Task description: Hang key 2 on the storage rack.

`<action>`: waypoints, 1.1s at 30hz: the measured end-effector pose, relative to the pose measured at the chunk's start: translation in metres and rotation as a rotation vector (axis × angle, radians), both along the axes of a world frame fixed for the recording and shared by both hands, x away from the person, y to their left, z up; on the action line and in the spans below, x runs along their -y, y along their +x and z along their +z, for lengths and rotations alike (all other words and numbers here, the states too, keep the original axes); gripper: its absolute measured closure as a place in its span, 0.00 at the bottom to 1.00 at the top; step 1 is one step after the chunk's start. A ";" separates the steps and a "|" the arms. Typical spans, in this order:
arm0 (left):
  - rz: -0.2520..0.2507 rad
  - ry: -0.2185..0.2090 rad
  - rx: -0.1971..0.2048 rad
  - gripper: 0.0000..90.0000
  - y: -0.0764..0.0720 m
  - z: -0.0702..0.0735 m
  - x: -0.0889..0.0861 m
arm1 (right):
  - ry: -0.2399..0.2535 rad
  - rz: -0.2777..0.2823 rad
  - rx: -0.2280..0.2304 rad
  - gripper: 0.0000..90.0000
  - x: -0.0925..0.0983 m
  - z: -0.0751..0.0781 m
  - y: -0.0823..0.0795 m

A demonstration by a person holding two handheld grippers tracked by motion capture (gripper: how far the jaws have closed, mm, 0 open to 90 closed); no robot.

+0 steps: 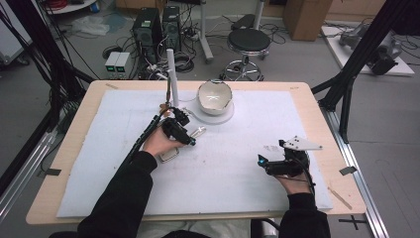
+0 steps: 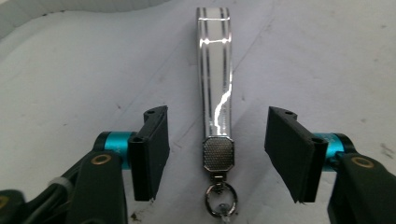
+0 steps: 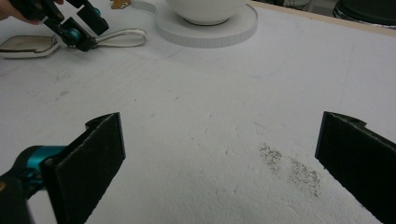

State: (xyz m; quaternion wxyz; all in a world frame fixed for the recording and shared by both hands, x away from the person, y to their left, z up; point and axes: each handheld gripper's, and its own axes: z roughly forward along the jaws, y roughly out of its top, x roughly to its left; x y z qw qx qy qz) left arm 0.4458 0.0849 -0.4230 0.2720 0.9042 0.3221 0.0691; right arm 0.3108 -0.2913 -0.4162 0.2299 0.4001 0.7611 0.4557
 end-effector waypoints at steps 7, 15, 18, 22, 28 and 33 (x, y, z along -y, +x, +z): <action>0.002 0.007 0.033 0.80 -0.001 0.000 0.001 | -0.007 -0.007 -0.014 0.01 0.002 -0.002 0.000; 0.002 -0.007 0.069 0.83 -0.004 -0.003 0.001 | -0.014 -0.008 -0.016 0.01 0.002 -0.002 0.000; -0.005 0.001 0.072 0.83 -0.005 -0.001 0.000 | -0.017 -0.008 -0.012 0.01 0.003 -0.002 0.000; -0.011 0.001 0.097 0.83 -0.009 0.007 -0.002 | -0.015 -0.007 -0.015 0.01 0.002 -0.002 0.000; 0.002 -0.019 0.143 0.83 -0.014 0.026 -0.012 | -0.014 -0.010 -0.016 0.01 0.002 -0.002 0.000; 0.023 -0.068 0.189 0.83 -0.018 0.042 -0.023 | -0.018 -0.006 -0.013 0.01 0.001 -0.002 0.000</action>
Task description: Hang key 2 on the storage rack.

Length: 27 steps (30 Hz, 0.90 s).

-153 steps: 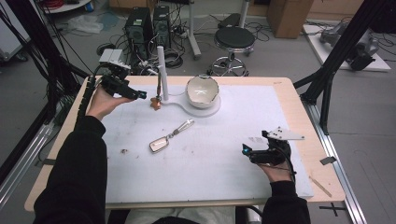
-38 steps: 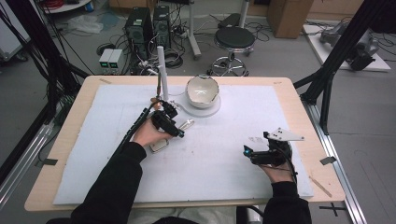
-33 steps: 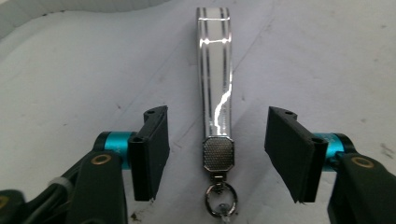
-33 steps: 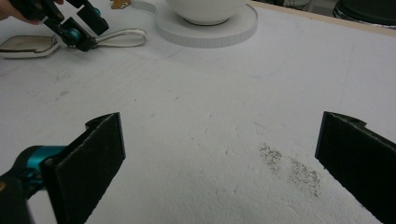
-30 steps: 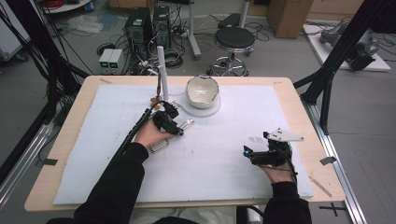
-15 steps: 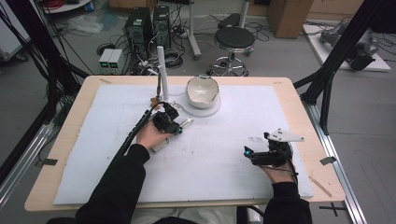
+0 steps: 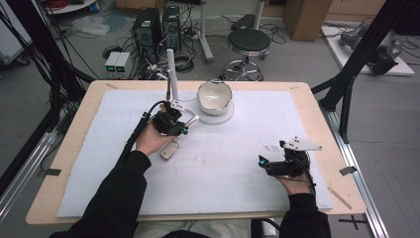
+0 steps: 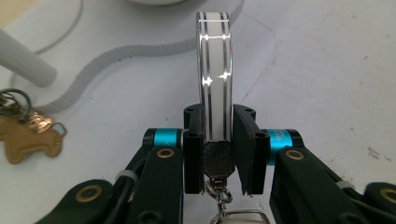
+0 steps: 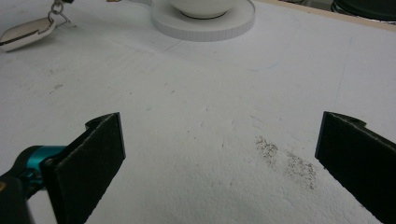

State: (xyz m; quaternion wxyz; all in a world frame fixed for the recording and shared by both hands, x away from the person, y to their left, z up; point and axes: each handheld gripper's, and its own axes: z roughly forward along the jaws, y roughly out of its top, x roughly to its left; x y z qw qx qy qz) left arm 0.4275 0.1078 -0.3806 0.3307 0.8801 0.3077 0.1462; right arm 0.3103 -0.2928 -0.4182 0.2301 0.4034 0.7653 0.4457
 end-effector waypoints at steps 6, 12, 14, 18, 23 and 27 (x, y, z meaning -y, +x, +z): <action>0.017 -0.062 0.049 0.83 -0.004 0.019 -0.014 | -0.001 0.001 0.002 0.01 -0.001 0.000 0.000; 0.037 -0.107 0.085 0.83 -0.005 0.034 -0.030 | -0.001 0.002 -0.002 0.01 -0.002 0.000 0.000; 0.039 -0.112 0.102 0.83 -0.005 0.041 -0.033 | 0.000 -0.001 -0.002 0.01 -0.002 0.000 0.000; 0.038 -0.113 0.150 0.83 -0.004 0.060 -0.036 | -0.003 0.001 -0.003 0.01 -0.002 0.000 0.000; 0.033 -0.129 0.187 0.83 0.002 0.078 -0.039 | -0.001 0.007 -0.001 0.01 -0.004 0.000 0.000; 0.045 -0.141 0.203 0.83 0.008 0.088 -0.042 | -0.006 0.011 0.002 0.01 -0.005 0.000 0.001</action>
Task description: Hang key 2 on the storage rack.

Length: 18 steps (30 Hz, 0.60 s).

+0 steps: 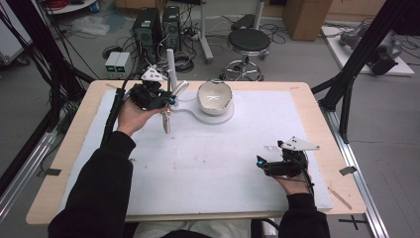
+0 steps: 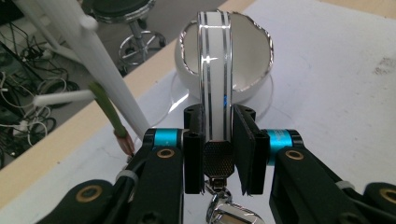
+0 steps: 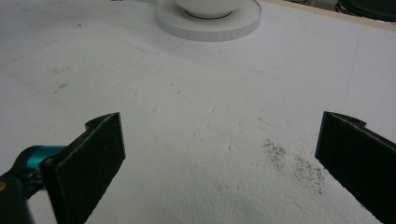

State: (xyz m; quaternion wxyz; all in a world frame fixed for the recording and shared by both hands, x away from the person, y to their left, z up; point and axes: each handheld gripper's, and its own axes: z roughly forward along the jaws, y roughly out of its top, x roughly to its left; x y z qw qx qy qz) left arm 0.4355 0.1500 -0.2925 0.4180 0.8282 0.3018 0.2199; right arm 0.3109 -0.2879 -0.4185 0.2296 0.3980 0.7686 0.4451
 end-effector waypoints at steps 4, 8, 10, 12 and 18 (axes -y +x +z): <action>-0.008 -0.009 0.012 0.83 0.005 0.010 -0.002 | 0.006 -0.004 -0.002 0.01 0.001 0.000 0.000; -0.022 -0.022 0.021 0.83 0.010 0.022 -0.004 | 0.002 0.001 -0.004 0.01 0.000 0.000 0.000; -0.025 -0.025 0.020 0.83 0.013 0.026 -0.004 | 0.001 0.001 -0.003 0.01 0.000 0.000 0.000; -0.033 -0.026 0.020 0.83 0.016 0.031 -0.003 | 0.002 -0.001 -0.003 0.01 0.000 0.000 0.000; -0.076 -0.024 0.005 0.83 0.027 0.045 0.005 | 0.006 -0.004 -0.005 0.01 0.000 0.000 0.000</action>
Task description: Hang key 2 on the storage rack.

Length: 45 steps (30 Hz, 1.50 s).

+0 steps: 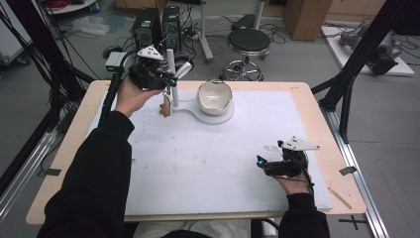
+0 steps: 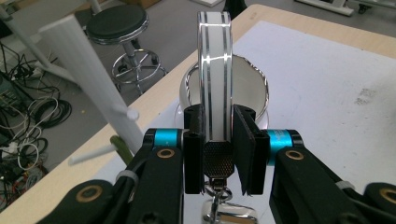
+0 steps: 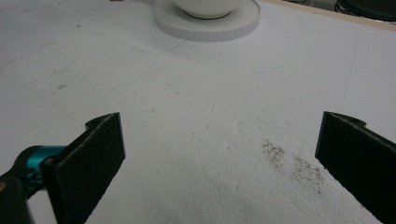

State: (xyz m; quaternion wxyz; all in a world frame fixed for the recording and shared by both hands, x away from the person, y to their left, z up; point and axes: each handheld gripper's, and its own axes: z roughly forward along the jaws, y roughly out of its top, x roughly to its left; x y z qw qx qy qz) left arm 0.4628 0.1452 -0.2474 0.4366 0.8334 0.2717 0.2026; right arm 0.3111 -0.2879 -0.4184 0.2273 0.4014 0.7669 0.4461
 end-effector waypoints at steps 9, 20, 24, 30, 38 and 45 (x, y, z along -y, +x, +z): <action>0.007 0.017 0.011 0.83 0.013 0.012 0.003 | -0.002 0.001 0.002 0.01 0.000 0.000 0.000; 0.008 -0.009 0.015 0.83 0.030 0.020 -0.003 | -0.005 -0.003 -0.004 0.01 0.000 -0.001 0.002; 0.010 -0.003 0.025 0.83 0.035 0.026 -0.002 | -0.007 -0.001 -0.006 0.01 0.000 -0.001 0.003; 0.023 0.004 0.028 0.83 0.041 0.030 -0.003 | -0.015 0.001 -0.010 0.01 0.000 -0.002 0.003; 0.039 0.003 0.039 0.83 0.051 0.033 0.000 | -0.018 -0.001 -0.010 0.01 -0.001 -0.002 0.002; 0.064 0.018 0.035 0.83 0.059 0.028 -0.004 | -0.016 -0.004 -0.014 0.01 0.001 -0.002 0.001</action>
